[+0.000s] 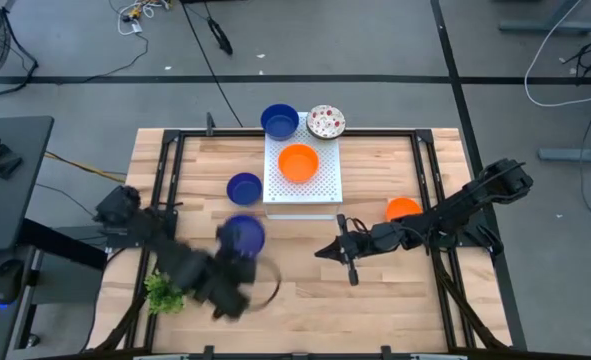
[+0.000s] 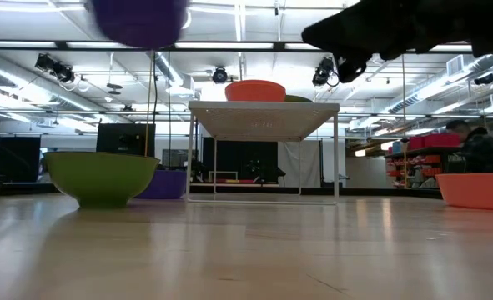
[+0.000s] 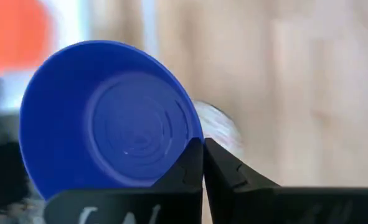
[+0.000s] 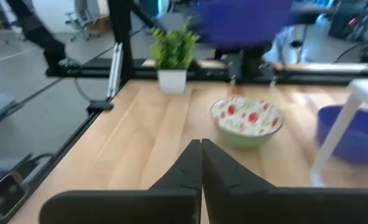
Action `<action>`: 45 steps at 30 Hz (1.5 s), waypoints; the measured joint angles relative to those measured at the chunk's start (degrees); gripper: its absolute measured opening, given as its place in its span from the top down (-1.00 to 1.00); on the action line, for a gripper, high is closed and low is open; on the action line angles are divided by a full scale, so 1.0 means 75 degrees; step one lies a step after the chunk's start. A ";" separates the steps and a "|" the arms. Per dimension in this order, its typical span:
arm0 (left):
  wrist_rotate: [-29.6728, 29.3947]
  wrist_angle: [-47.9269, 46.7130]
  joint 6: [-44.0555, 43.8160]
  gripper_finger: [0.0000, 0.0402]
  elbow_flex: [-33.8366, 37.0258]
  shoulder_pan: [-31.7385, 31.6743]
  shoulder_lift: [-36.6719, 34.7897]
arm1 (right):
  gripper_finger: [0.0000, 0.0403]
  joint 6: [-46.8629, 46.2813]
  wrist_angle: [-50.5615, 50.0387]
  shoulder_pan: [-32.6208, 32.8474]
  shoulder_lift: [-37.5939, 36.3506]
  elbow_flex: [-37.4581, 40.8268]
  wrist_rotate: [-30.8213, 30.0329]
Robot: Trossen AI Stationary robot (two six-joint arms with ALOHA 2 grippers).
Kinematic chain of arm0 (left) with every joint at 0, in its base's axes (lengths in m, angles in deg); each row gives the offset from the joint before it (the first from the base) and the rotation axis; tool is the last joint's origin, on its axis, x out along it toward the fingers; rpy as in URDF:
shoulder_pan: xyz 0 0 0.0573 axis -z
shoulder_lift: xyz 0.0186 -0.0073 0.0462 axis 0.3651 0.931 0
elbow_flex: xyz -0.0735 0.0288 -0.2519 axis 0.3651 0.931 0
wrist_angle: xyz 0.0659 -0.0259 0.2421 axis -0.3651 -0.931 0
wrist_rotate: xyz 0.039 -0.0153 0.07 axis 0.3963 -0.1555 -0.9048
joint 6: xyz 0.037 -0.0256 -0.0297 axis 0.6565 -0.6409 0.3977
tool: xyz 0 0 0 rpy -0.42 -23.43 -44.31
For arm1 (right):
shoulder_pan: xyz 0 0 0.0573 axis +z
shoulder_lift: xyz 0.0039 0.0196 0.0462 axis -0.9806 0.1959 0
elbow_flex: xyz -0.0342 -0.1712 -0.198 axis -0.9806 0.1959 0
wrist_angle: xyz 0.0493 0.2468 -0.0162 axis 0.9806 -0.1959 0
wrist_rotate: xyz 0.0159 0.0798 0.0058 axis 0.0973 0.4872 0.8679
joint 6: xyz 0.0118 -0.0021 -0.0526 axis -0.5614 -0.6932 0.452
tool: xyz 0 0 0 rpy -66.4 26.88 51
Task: Pick & Place Mini bowls
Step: Stack the blue bowl on the other blue bowl on the shelf
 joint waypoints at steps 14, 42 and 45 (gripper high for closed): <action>0.0345 0.1651 0.4852 0.99 -0.0825 -0.5990 -0.0753 | 0.98 0.0265 -0.0460 0.0390 0.0000 0.0000 -0.0029; 0.2123 0.3734 0.6371 0.98 -0.0820 -0.8018 0.0817 | 0.98 0.0278 -0.0527 0.0378 0.0001 0.0003 -0.0029; 0.2138 0.3731 0.6367 0.98 -0.0820 -0.8033 0.0817 | 0.98 0.0260 -0.0524 0.0378 0.0000 0.0003 -0.0029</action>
